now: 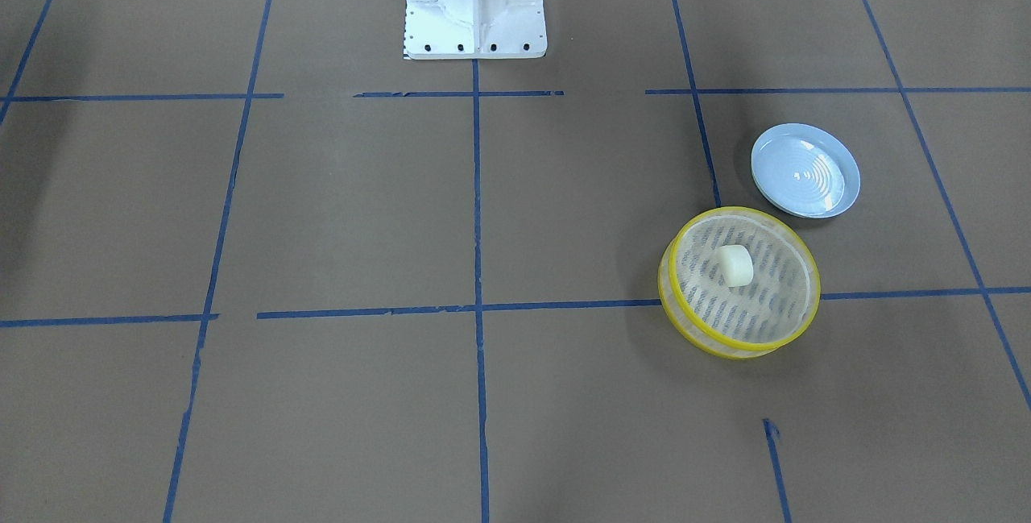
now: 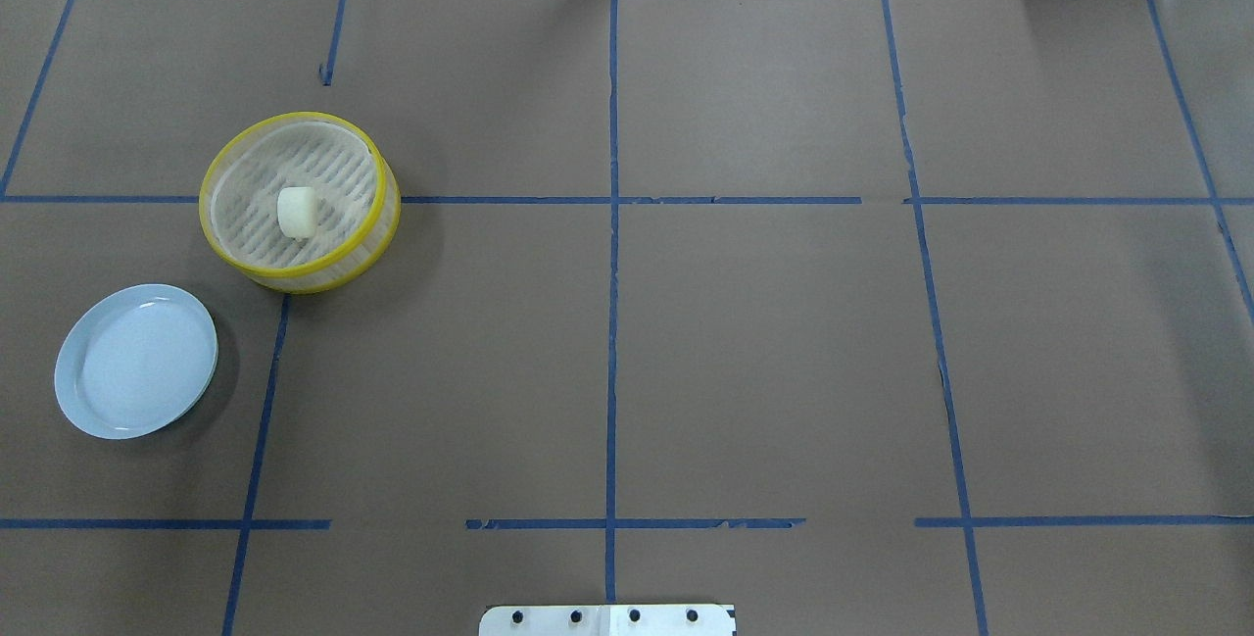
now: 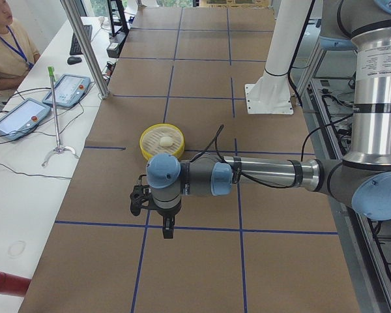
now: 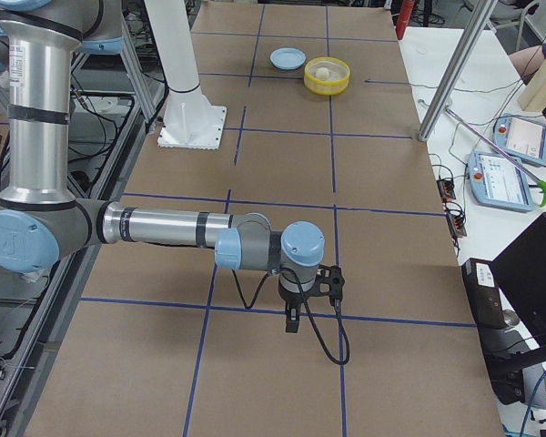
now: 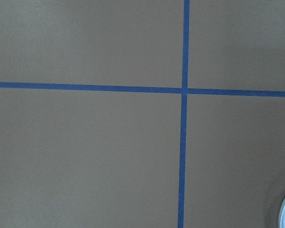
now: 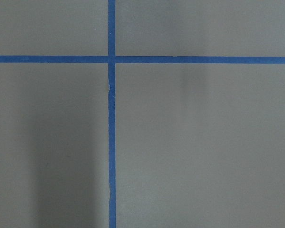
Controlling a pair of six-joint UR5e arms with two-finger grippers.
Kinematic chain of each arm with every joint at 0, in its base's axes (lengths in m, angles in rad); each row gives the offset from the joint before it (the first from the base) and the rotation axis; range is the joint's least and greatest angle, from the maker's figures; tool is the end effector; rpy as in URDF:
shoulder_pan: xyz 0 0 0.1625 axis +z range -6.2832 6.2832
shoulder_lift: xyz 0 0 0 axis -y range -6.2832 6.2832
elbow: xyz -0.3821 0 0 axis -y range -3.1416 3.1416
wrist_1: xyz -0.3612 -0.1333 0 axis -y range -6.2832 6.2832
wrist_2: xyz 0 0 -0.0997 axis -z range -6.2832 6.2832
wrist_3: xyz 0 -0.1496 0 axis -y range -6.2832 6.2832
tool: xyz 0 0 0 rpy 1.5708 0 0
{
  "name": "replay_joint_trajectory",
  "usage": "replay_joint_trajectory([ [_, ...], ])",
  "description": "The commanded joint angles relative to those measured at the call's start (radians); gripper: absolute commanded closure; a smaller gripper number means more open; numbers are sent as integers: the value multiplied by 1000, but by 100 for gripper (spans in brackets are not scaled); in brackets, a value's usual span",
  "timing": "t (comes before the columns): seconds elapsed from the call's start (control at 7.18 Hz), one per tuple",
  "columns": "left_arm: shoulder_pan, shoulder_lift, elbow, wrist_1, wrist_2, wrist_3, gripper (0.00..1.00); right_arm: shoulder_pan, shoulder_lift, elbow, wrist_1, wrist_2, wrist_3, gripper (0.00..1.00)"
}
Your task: Place bun in steamer
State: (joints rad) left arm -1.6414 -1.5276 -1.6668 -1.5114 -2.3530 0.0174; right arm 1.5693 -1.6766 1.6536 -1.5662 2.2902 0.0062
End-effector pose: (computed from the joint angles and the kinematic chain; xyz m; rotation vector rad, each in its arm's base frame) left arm -0.0591 -0.4401 0.6320 0.0282 0.7818 -0.0530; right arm 0.0341 -0.4184 0.6651 -0.0204 -0.7193 0.0111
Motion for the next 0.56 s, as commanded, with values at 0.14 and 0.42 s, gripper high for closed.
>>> replay_joint_trajectory([
  [0.14,2,3,1,23,0,4,0,0,0,0,0,0,0,0],
  [0.42,3,-3,-1,56,-2,6,0,0,0,0,0,0,0,0],
])
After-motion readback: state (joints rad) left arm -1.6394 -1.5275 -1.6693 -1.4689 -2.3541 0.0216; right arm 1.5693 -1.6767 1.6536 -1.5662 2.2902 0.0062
